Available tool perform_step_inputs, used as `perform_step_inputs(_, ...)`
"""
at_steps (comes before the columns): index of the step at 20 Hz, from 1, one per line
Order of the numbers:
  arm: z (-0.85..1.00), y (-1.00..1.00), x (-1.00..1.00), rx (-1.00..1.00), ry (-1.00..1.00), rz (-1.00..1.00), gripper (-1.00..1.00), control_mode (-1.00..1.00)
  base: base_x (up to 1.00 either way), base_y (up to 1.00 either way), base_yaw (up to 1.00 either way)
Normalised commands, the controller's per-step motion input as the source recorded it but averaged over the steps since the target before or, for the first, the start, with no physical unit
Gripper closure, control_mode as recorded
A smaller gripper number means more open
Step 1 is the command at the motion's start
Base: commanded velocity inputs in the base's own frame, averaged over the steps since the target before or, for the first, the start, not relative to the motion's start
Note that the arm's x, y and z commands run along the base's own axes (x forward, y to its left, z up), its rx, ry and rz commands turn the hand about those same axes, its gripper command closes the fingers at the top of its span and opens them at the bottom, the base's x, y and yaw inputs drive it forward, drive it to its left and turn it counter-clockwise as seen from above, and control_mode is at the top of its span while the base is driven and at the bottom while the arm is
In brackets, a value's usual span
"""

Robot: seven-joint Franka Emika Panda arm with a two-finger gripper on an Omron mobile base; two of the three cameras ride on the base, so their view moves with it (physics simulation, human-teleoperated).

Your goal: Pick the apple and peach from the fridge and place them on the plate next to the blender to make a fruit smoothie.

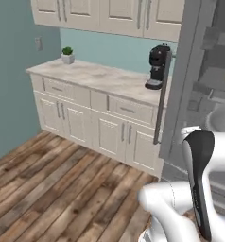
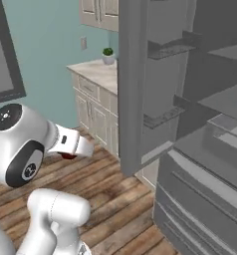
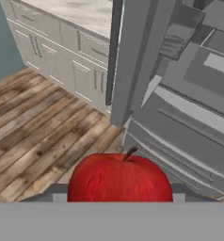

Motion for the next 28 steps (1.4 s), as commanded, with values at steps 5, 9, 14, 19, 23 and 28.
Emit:
perform_step_inputs(5, 0.0, 0.0, 0.0, 0.0, 0.0, 0.0, 1.0, 1.0, -0.22, 0.08, 0.93)
perform_step_inputs(9, 0.0, 0.0, 0.0, 0.0, 0.0, 0.0, 1.0, 1.0, -0.15, 0.12, 0.99)
perform_step_inputs(14, 0.0, 0.0, 0.0, 0.0, 0.0, 0.0, 1.0, 1.0, -0.03, 0.02, 1.0)
perform_step_inputs(19, 0.0, 0.0, 0.0, 0.0, 0.0, 0.0, 1.0, 1.0, 0.0, 0.0, 1.0)
perform_step_inputs(23, 0.0, 0.0, 0.0, 0.0, 0.0, 0.0, 1.0, 1.0, 0.0, 0.0, 1.0)
perform_step_inputs(28, 0.0, 0.0, 0.0, 0.0, 0.0, 0.0, 1.0, 1.0, 0.0, 0.0, 1.0)
